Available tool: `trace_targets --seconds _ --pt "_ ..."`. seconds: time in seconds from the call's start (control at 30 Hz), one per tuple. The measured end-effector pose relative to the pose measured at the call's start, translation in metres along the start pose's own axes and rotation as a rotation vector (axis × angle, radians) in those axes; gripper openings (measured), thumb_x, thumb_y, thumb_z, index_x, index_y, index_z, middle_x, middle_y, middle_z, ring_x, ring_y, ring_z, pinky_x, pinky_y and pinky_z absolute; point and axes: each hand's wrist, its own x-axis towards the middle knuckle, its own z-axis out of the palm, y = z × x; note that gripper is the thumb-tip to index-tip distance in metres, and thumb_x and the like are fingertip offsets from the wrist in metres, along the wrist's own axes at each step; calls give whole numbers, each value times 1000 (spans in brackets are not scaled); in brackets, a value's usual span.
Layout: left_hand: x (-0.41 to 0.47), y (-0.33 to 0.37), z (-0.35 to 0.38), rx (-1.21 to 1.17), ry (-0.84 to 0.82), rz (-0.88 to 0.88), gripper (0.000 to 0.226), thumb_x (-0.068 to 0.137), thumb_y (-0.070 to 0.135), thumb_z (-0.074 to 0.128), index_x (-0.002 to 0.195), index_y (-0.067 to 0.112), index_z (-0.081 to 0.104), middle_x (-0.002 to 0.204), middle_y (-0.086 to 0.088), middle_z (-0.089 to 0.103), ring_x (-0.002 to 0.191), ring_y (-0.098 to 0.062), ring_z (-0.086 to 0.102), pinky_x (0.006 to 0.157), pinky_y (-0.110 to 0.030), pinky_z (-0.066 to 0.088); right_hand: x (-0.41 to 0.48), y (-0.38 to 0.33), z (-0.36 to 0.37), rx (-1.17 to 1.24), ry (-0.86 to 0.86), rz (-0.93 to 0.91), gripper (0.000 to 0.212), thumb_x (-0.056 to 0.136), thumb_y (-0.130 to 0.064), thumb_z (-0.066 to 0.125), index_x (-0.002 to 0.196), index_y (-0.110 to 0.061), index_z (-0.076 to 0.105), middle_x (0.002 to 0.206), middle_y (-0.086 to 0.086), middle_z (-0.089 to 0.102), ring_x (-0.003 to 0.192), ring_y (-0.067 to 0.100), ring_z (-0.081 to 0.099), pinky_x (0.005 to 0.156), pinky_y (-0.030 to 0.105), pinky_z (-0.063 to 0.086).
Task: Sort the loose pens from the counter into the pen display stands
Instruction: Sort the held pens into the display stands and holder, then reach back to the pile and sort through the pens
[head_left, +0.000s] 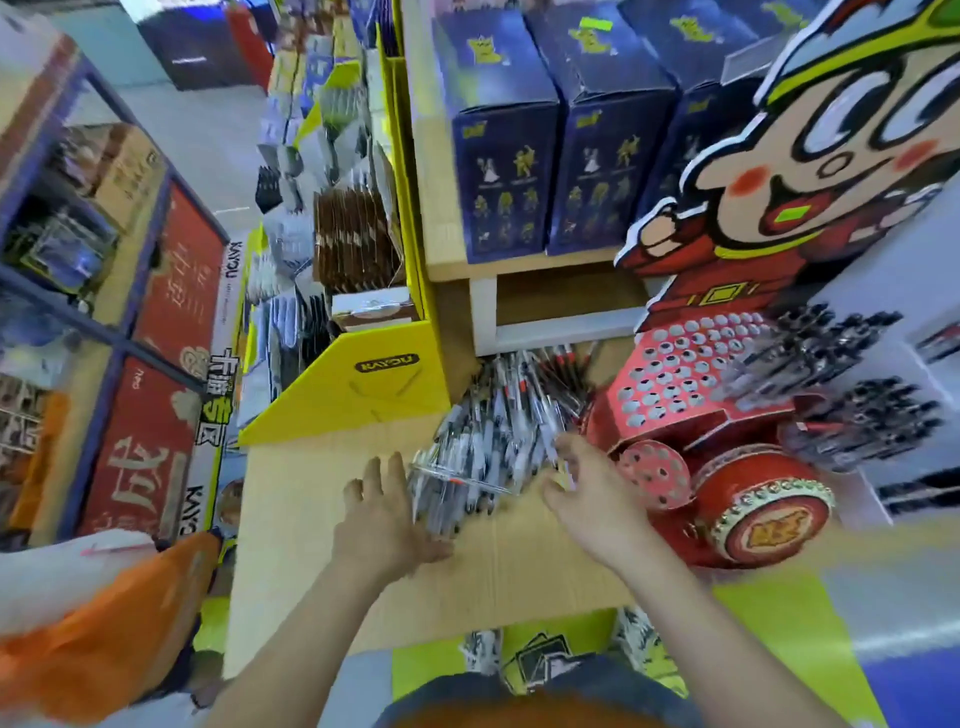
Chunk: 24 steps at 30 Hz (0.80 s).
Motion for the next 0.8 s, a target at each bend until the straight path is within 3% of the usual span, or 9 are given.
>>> trace_targets --seconds 0.2,0.27,0.33,0.43,0.53,0.63,0.73,0.8 --pt "7 1 22 26 154 107 117 62 69 68 148 14 11 127 -10 40 113 -31 43 93 -35 37 6 -17 67 -409 -87 -156 54 95 -29 58 144 -26 35 141 5 40 131 27 39 104 42 38" --pt "14 0 29 58 176 130 111 67 67 63 148 9 15 123 -11 46 108 -31 47 87 -35 39 12 -20 81 -497 -71 -145 49 95 -26 57 141 -26 38 138 5 37 125 29 43 98 44 41" --pt "18 0 32 29 144 158 98 72 50 65 145 4 21 121 -14 49 104 -34 50 82 -38 39 16 -20 87 -532 -42 -134 42 96 -21 55 137 -25 44 132 6 40 114 30 52 92 41 43" --pt "18 6 27 -100 109 167 60 77 23 62 128 4 37 105 -16 56 93 -36 57 65 -35 34 20 -15 86 -485 -35 -133 35 99 -19 50 133 -22 51 127 4 48 107 29 58 84 37 45" --pt "18 8 22 -160 102 151 45 78 16 63 115 7 39 98 -13 59 87 -36 61 60 -30 32 18 -10 80 -312 -27 -101 20 99 -22 51 116 -15 58 108 3 58 94 25 59 72 36 45" --pt "24 5 13 -222 67 125 36 82 18 61 106 8 37 91 -10 58 78 -34 58 59 -30 33 14 -5 75 142 -46 112 3 98 -16 50 97 -14 51 85 5 64 75 23 63 64 36 50" --pt "28 4 0 -340 -117 38 31 88 26 57 104 11 35 89 -5 54 76 -28 54 58 -31 36 14 -3 77 727 -53 464 17 94 -1 41 103 -10 52 66 5 57 52 16 51 43 24 38" --pt "28 1 -5 -448 -215 4 33 90 32 54 109 10 39 94 -7 57 81 -28 59 60 -32 41 15 -1 80 870 -76 579 24 86 0 45 107 -11 53 61 2 49 45 12 35 41 23 26"
